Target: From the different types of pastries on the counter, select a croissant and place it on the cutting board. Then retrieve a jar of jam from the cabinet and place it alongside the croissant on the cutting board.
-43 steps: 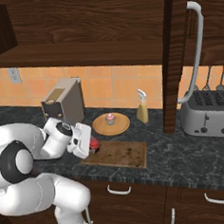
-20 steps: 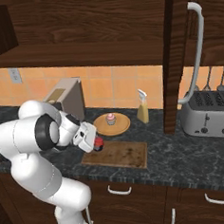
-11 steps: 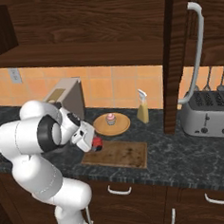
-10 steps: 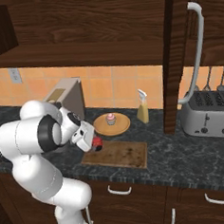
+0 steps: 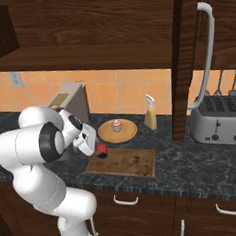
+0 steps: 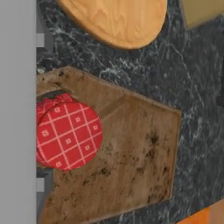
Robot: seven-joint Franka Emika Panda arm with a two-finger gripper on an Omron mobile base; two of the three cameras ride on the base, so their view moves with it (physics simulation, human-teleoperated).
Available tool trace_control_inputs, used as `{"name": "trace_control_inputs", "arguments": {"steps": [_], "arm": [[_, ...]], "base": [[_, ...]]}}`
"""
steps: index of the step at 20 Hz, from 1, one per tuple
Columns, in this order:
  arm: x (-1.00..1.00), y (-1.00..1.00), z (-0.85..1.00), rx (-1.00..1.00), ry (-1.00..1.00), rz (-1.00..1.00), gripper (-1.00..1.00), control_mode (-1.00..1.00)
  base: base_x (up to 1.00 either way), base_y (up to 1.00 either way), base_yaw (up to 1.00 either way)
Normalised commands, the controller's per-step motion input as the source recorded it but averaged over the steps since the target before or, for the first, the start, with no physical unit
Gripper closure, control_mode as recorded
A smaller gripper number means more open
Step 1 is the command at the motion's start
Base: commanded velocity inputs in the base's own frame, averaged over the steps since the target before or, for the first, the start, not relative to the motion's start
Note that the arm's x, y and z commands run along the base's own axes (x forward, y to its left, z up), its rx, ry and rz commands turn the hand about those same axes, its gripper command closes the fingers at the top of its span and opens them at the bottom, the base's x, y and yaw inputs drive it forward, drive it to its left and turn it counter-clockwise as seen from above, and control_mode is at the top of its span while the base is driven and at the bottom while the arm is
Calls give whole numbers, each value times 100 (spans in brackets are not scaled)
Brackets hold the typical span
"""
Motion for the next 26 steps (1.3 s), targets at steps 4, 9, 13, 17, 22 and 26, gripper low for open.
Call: {"name": "trace_control_inputs", "arguments": {"steps": [4,9,13,17,22,26], "arm": [[9,35,55,3,0,5,-100,-100],[-2,21,54,5,0,4,-100,-100],[-13,6,41,10,0,0,-100,-100],[-16,1,31,12,-1,0,-100,-100],[-12,6,45,17,-1,0,-100,-100],[-21,2,51,22,0,0,-100,-100]], "base": [[0,0,0],[0,0,0],[0,0,0],[0,0,0],[0,0,0],[0,0,0]]}}
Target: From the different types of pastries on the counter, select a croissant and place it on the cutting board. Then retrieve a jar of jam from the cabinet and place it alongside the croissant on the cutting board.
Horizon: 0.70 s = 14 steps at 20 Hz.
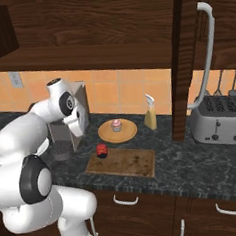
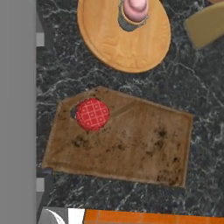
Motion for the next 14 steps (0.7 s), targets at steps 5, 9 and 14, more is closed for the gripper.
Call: {"name": "trace_control_inputs", "arguments": {"steps": [5,9,14], "arm": [[-36,15,45,25,0,0,-100,-100],[-37,14,20,25,1,9,-100,-100],[-34,28,7,17,0,25,-100,-100]], "base": [[0,0,0],[0,0,0],[0,0,0]]}}
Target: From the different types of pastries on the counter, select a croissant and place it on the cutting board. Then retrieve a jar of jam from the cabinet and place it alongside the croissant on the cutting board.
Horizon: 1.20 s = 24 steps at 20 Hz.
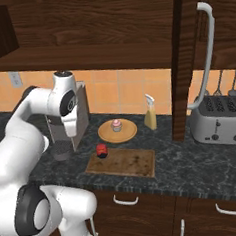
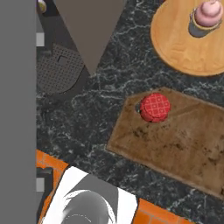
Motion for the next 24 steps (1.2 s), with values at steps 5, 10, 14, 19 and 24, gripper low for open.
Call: {"name": "trace_control_inputs", "arguments": {"steps": [5,10,14,19,24], "arm": [[-21,44,-2,5,0,7,-100,-100],[-19,58,-15,0,0,-11,-100,-100],[-47,38,-13,0,5,-12,-100,-100],[-16,56,-6,1,2,-10,-100,-100],[-25,73,0,7,0,0,-100,-100]], "base": [[0,0,0],[0,0,0],[0,0,0],[0,0,0],[0,0,0]]}}
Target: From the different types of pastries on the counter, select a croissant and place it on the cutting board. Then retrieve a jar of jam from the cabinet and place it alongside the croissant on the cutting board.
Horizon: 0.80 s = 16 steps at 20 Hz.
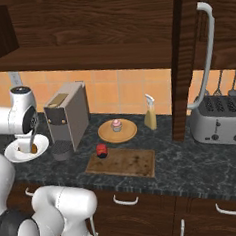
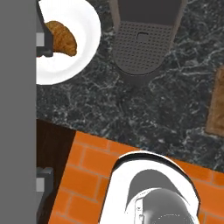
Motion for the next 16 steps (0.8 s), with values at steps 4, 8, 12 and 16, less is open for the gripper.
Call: {"name": "trace_control_inputs", "arguments": {"steps": [4,8,12,16], "arm": [[0,86,0,5,0,-1,-100,-100],[0,82,0,9,0,0,-100,-100],[9,83,0,1,-1,-3,-100,-100],[19,68,0,0,-1,-4,-100,-100]], "base": [[0,0,0],[0,0,0],[0,0,0],[0,0,0]]}}
